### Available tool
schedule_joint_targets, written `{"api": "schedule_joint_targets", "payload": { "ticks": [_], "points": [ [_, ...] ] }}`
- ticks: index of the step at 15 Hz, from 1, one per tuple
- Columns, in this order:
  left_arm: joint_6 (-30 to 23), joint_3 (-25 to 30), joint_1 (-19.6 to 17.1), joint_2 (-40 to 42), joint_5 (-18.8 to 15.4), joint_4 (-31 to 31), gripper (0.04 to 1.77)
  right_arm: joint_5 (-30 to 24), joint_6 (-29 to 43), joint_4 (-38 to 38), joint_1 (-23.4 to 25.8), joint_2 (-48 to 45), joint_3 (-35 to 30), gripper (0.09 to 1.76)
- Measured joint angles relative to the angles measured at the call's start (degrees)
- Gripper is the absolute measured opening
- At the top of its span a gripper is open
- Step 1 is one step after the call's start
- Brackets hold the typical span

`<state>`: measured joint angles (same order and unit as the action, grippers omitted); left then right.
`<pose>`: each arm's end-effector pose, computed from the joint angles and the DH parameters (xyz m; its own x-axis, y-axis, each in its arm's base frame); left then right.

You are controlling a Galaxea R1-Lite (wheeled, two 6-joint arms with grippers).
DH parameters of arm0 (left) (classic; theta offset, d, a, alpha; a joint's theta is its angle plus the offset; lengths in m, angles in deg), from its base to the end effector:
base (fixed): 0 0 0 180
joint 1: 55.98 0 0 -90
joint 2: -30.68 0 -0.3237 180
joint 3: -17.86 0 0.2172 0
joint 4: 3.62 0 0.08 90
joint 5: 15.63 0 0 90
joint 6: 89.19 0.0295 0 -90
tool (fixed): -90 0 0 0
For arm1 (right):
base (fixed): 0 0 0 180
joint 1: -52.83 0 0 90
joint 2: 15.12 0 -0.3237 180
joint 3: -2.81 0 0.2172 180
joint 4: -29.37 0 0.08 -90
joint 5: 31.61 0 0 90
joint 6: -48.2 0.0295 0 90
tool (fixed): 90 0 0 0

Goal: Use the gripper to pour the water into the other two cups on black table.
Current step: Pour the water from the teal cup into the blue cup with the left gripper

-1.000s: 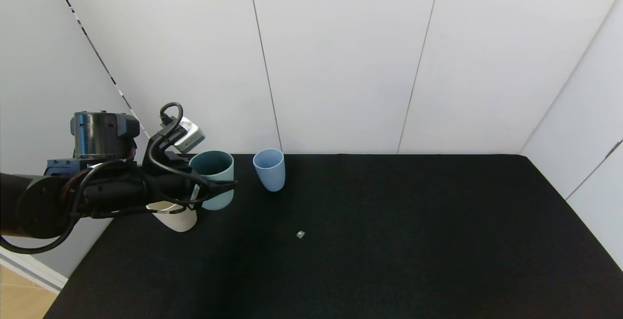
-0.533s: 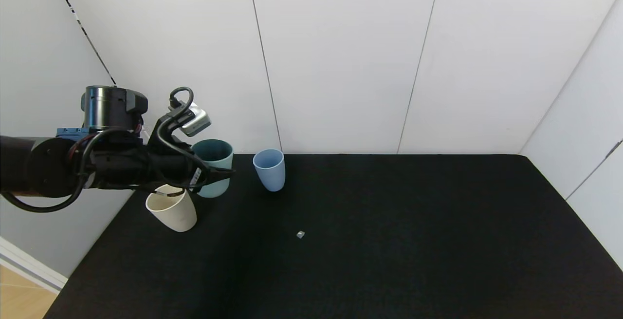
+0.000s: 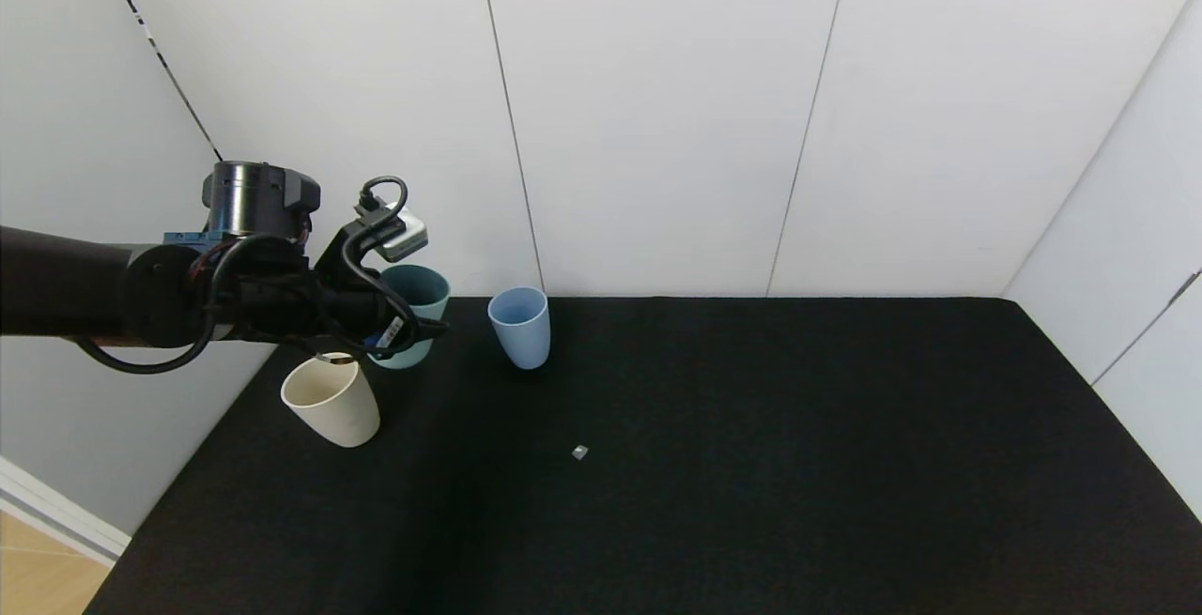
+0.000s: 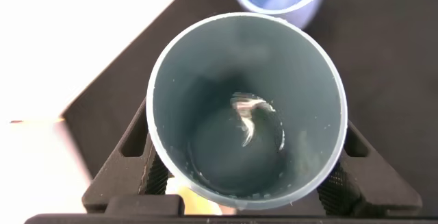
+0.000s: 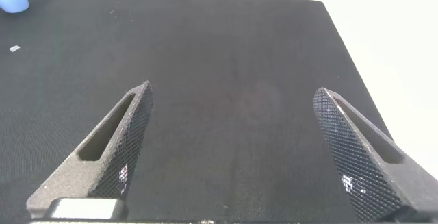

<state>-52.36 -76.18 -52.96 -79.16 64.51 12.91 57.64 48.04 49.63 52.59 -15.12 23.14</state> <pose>0.4102 -0.0267 0.1870 0.8223 -0.2149 -0.5269 0.4773 0.7645 0.4332 -0.0105 0.0003 0.0756 0.9998 0.0173 0.0012 -0.0173 0.9998 -0.0028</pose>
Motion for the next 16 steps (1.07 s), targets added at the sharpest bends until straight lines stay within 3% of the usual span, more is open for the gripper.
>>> {"api": "schedule_joint_targets", "payload": {
  "ticks": [16],
  "points": [
    [6.0, -12.7, 6.6, -8.5, 17.8, 2.7, 1.18, 0.0, 0.0, 0.0, 0.0, 0.0, 0.0, 1.71]
  ]
}}
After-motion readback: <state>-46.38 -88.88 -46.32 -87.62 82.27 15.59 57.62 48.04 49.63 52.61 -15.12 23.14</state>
